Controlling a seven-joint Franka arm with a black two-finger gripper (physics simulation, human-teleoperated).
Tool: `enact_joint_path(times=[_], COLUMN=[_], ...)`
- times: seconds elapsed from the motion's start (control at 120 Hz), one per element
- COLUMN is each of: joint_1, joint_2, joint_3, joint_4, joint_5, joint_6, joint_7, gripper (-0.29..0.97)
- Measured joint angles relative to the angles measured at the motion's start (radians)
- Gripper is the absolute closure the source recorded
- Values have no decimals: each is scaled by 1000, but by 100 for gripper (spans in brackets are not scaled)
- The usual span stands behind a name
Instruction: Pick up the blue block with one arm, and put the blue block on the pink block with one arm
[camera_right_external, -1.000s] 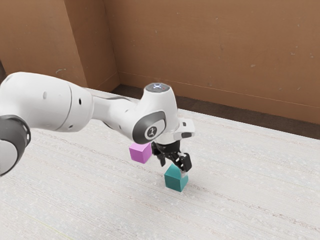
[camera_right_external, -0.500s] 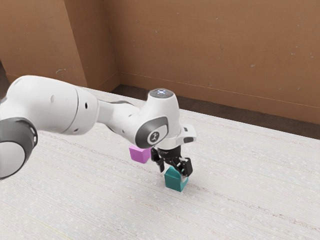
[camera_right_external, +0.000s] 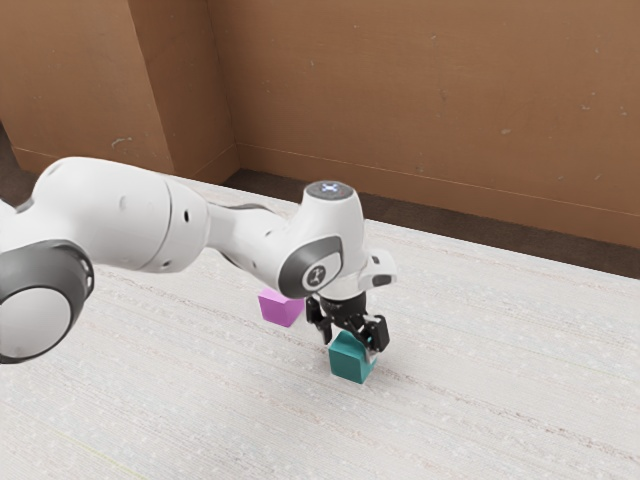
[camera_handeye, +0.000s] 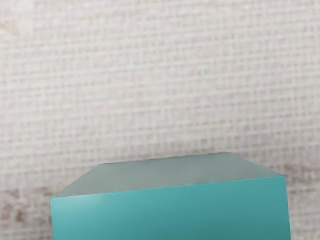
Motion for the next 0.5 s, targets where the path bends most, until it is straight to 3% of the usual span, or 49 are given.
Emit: enact_joint_path(times=[0.5], joint_1=[-7], joint_2=[25], joint_3=[-1], joint_4=[9], joint_5=[-4], joint_6=[12], joint_7=[-10], gripper=[1])
